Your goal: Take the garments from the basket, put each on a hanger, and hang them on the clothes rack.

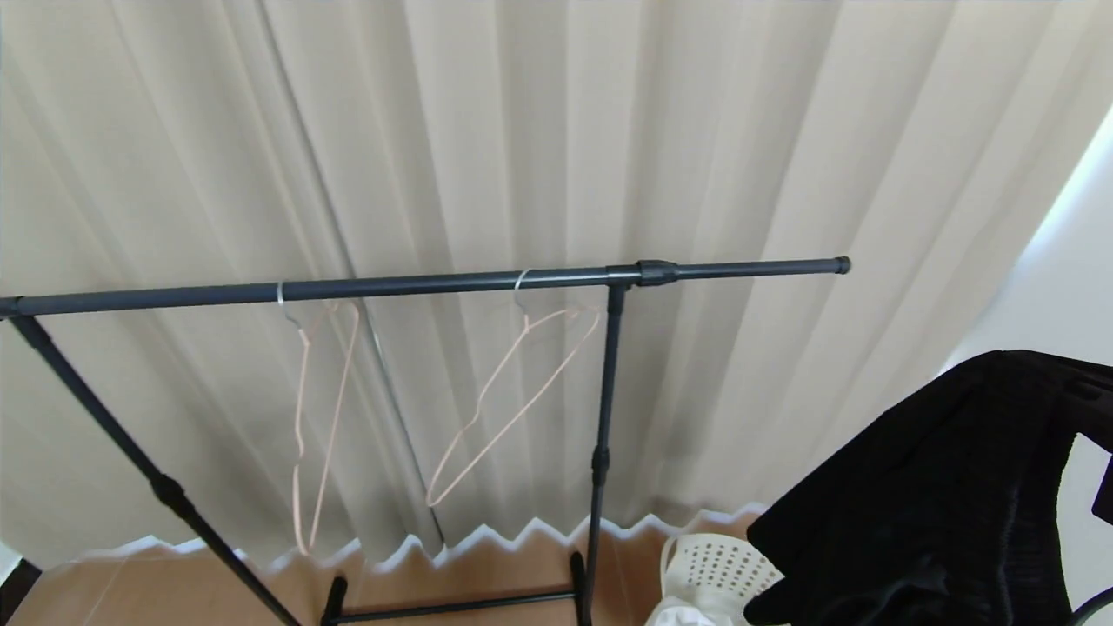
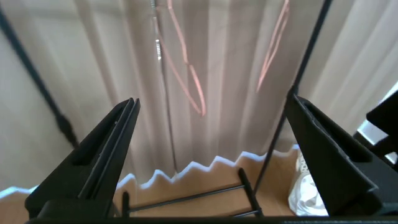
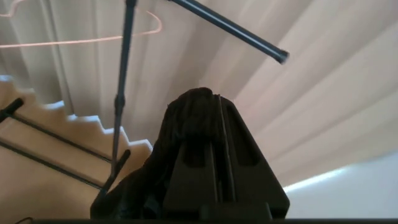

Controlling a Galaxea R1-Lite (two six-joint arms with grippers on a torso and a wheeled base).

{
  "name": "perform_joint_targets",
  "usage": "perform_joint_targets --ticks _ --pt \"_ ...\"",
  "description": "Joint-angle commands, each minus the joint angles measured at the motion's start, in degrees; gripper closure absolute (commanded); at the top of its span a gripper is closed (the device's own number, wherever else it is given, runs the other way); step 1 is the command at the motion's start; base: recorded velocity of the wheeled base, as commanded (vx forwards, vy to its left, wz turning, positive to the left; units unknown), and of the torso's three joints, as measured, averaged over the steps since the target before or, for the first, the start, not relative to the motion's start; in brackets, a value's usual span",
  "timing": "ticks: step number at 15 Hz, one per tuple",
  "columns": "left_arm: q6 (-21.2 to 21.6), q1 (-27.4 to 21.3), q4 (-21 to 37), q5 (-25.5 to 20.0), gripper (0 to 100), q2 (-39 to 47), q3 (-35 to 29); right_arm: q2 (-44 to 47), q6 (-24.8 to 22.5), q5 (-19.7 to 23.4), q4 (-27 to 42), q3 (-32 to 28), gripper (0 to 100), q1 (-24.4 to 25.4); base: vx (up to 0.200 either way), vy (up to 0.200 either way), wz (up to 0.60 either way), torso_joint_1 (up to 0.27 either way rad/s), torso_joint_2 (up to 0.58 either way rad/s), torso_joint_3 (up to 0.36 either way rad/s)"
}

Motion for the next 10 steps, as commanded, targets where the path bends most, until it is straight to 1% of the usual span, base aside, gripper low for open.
perform_joint_targets --ticks 1,2,6,8,10 --pt "0.0 0.0 0.0 0.1 0 0.0 0.0 0.1 0.0 0.0 -0.1 0.0 100 0.0 0.000 0.000 0.00 0.000 0.00 0.000" --pt "0.0 0.0 0.0 0.0 0 0.0 0.0 0.0 0.0 0.1 -0.1 0.0 100 0.0 0.000 0.000 0.00 0.000 0.00 0.000" --pt "0.0 0.0 0.0 -0.1 0 0.0 0.0 0.0 0.0 0.1 -0.1 0.0 100 0.0 -0.200 0.000 0.00 0.006 0.00 0.005" --pt "0.0 0.0 0.0 -0.1 0 0.0 0.0 0.0 0.0 0.1 -0.1 0.0 100 0.0 -0.200 0.200 0.00 -0.002 0.00 0.000" --pt "0.1 0.0 0.0 -0.2 0 0.0 0.0 0.0 0.0 0.1 -0.1 0.0 100 0.0 0.000 0.200 0.00 -0.002 0.00 0.002"
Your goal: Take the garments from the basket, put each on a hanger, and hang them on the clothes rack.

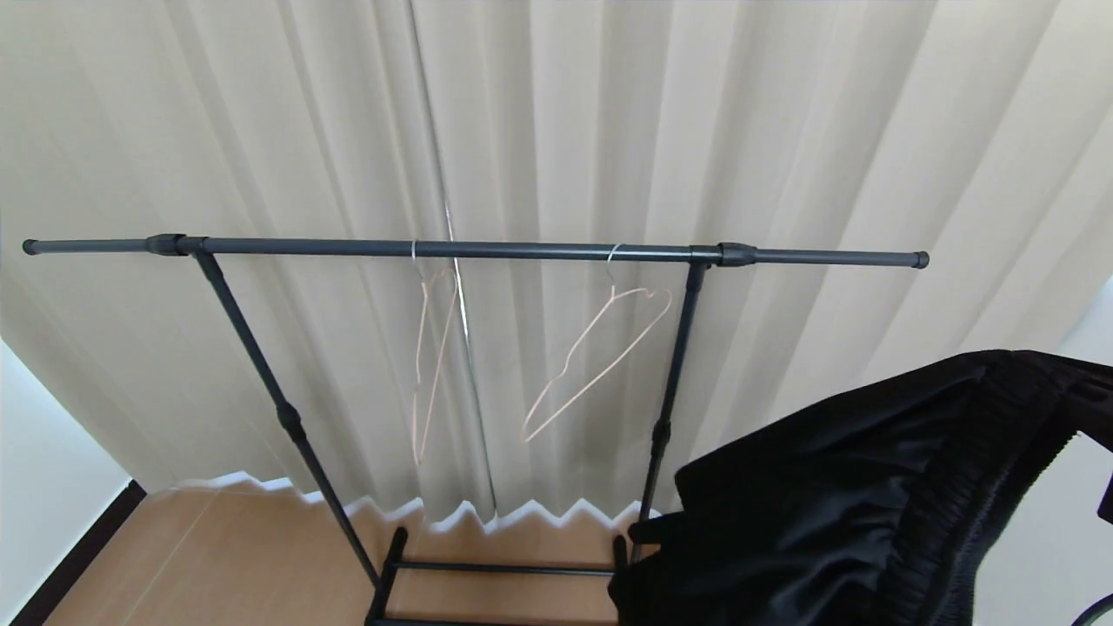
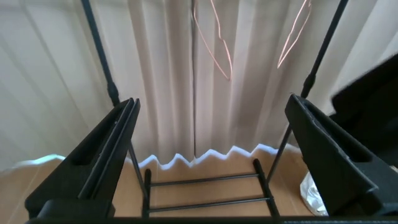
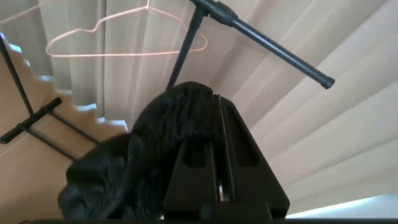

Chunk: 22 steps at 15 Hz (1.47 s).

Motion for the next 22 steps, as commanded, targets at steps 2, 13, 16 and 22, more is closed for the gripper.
perform_joint_targets --ticks 2,13,16,22 --pt "0.1 0.0 0.0 0.0 0 0.0 0.0 0.0 0.0 0.0 -0.1 0.0 100 0.0 0.000 0.200 0.00 -0.022 -0.01 0.012" --pt "0.1 0.0 0.0 0.1 0 0.0 0.0 -0.1 -2.8 -0.1 -0.1 0.6 100 0.1 0.109 0.109 0.00 0.004 0.00 -0.001" --pt "0.1 0.0 0.0 0.1 0 0.0 0.0 -1.0 -2.8 0.2 0.0 0.6 100 0.2 0.000 0.000 0.00 0.000 0.00 0.000" --pt "0.1 0.0 0.0 0.1 0 0.0 0.0 -1.6 -2.8 0.1 -0.2 0.6 100 0.4 -0.100 0.000 -0.30 -0.001 0.00 0.002"
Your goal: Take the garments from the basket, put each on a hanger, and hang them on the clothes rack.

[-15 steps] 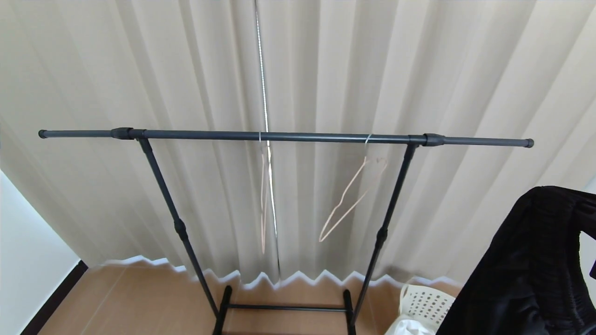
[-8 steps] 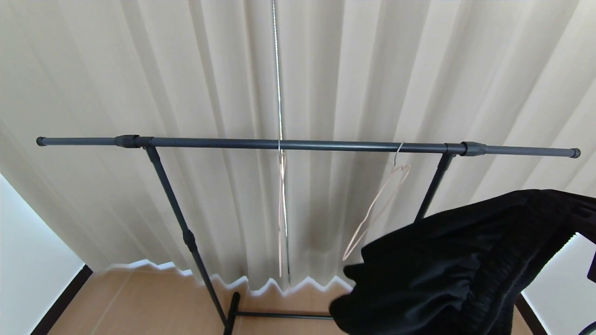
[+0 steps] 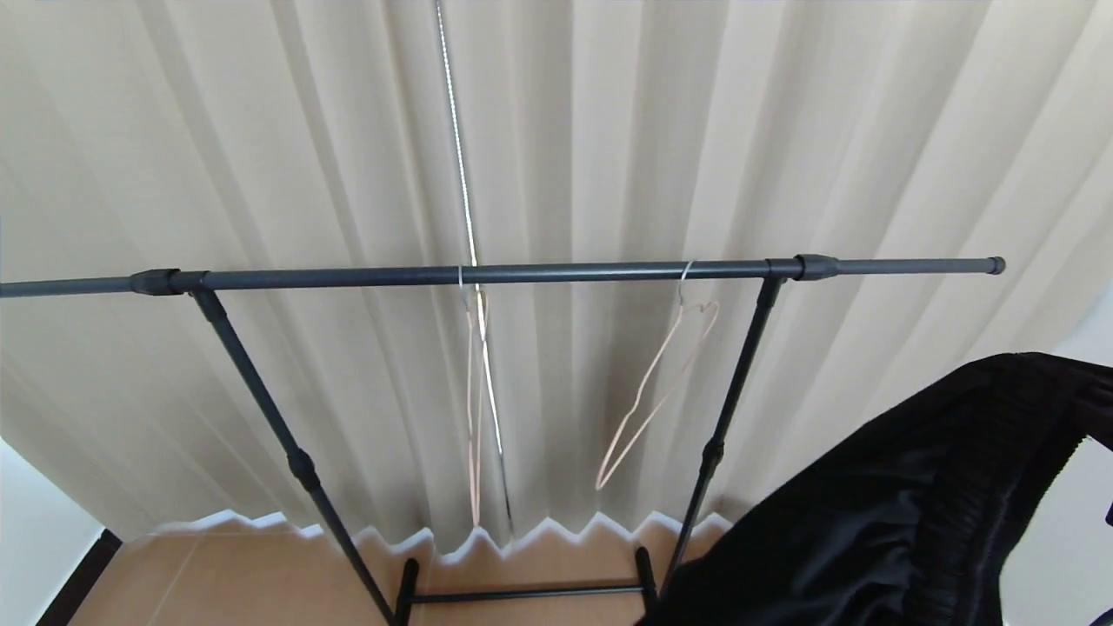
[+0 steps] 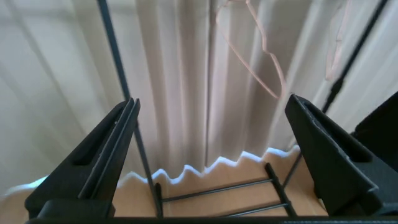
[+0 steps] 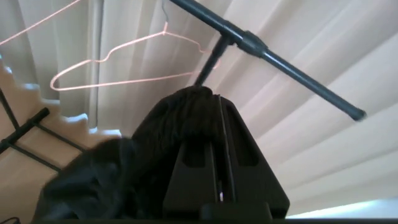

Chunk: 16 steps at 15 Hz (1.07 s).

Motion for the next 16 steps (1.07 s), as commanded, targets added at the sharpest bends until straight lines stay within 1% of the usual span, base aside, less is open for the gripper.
perform_joint_targets --ticks 1,4,9,14,16 --pt "0.0 -0.1 0.1 0.1 0 0.0 0.0 -0.2 0.0 0.1 -0.1 0.0 100 0.0 0.000 0.000 0.00 0.000 0.00 0.000" --pt "-0.1 -0.1 0.1 0.1 0 0.0 0.0 -0.2 0.0 0.1 -0.1 0.2 100 0.0 0.000 0.000 0.00 0.000 0.00 0.000" --pt "0.1 -0.1 0.1 0.0 0 0.0 0.0 0.0 0.0 0.1 -0.1 0.2 100 0.0 -0.200 0.000 0.00 0.010 0.01 0.001" --pt "0.4 -0.1 0.2 -0.2 0 0.1 0.0 0.4 0.0 0.2 -0.2 0.1 100 0.5 0.000 0.000 0.00 0.000 0.00 0.000" --pt "5.3 -0.4 0.7 -0.7 0 1.1 0.0 3.6 0.1 -0.1 -0.4 -0.4 100 3.7 0.000 0.000 0.00 0.000 0.00 0.000"
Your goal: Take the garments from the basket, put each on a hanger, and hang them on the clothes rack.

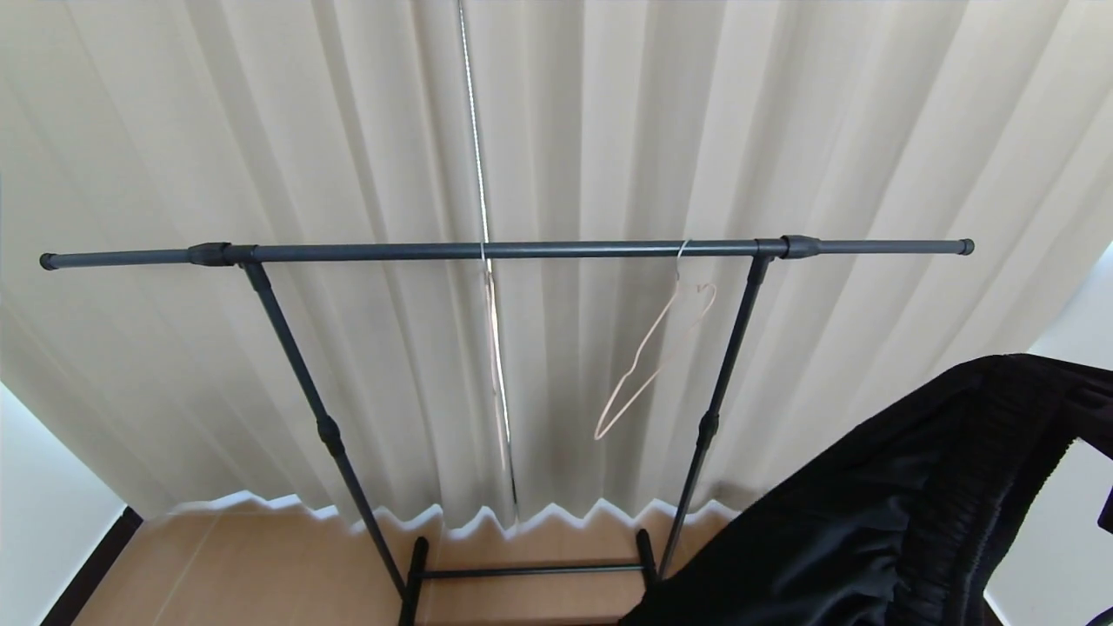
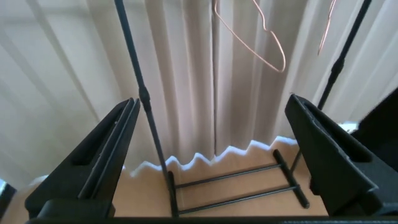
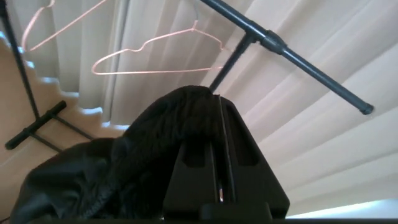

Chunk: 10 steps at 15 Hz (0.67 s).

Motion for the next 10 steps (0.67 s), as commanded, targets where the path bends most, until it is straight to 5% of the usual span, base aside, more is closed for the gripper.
perform_joint_targets --ticks 1,3,5,8,10 --pt "2.5 -0.4 0.0 -0.3 0 4.2 0.0 3.2 0.3 -0.3 -0.1 -0.5 100 3.5 0.000 0.000 0.00 0.000 0.00 0.000" --pt "4.1 -0.1 0.0 -0.5 0 16.5 0.0 6.3 5.4 0.5 0.1 -2.5 100 7.7 0.000 0.000 0.00 0.000 0.00 0.000" --pt "7.3 -4.2 -1.4 -5.4 0 31.9 -3.3 15.7 15.5 1.0 0.1 -9.4 100 12.3 0.000 0.000 0.00 0.000 0.00 0.000" --pt "-5.7 -9.6 -3.3 -9.0 0 48.1 -14.9 22.7 23.9 0.2 0.2 -16.2 100 15.0 0.000 0.000 0.00 0.000 0.00 0.000" --pt "-14.9 -15.5 -3.4 -8.2 0 57.1 -22.0 24.5 24.2 -2.7 0.6 -18.6 100 16.0 0.000 0.000 0.00 0.000 0.00 0.000"
